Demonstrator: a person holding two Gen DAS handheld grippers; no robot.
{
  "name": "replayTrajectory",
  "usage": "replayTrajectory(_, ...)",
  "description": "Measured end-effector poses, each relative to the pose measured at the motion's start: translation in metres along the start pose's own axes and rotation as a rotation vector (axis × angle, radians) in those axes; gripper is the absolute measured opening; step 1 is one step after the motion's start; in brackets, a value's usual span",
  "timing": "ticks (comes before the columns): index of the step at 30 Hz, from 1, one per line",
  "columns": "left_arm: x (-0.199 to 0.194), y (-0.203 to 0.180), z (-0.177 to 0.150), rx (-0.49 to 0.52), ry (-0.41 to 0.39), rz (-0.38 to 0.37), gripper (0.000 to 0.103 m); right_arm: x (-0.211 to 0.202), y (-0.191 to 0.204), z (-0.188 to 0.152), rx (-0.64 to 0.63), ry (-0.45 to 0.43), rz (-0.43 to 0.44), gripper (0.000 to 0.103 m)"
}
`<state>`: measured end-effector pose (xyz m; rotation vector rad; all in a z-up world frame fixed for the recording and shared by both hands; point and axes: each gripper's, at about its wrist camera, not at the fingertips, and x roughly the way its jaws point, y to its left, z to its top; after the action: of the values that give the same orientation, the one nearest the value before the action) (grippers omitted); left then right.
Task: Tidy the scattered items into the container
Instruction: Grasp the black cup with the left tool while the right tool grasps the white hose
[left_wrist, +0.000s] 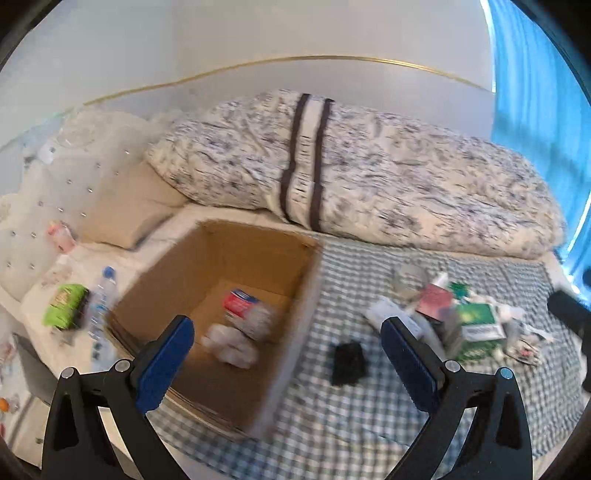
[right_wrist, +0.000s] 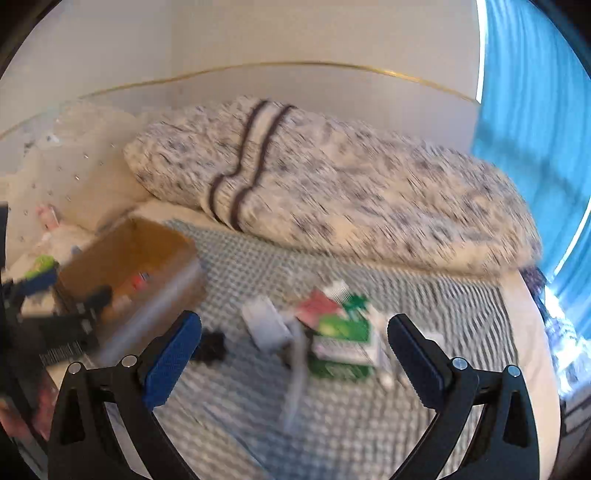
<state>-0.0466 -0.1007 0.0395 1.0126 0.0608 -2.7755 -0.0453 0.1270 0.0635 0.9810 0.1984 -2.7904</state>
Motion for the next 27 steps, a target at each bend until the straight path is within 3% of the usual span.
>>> replayTrajectory(3,0.008,-0.025,-0.024,0.026,0.03,-0.017,0.103,0.003,-0.028,-0.037,0.028,0.044,-0.051,0.102)
replayTrajectory(8,0.031,-0.058,-0.061,0.071,0.068,-0.019,0.103,0.012,-0.06,-0.082,0.092,0.089,-0.056,0.102)
replayTrajectory(12,0.044,-0.075,-0.082,0.107,0.09,-0.041,0.103,0.028,-0.074,-0.105,0.167,0.131,-0.012,0.101)
replayTrajectory(16,0.052,-0.087,-0.095,0.161,0.07,-0.037,0.103,0.048,-0.062,-0.116,0.151,0.155,0.029,0.1)
replayTrajectory(18,0.063,-0.091,-0.093,0.169,0.084,-0.034,0.103,0.06,-0.055,-0.117,0.151,0.171,0.049,0.098)
replayTrajectory(23,0.1,-0.097,-0.091,0.177,0.124,-0.047,0.103,0.1,-0.037,-0.117,0.15,0.241,0.113,0.07)
replayTrajectory(27,0.134,-0.098,-0.093,0.184,0.166,-0.029,0.103,0.126,-0.028,-0.121,0.146,0.28,0.14,0.069)
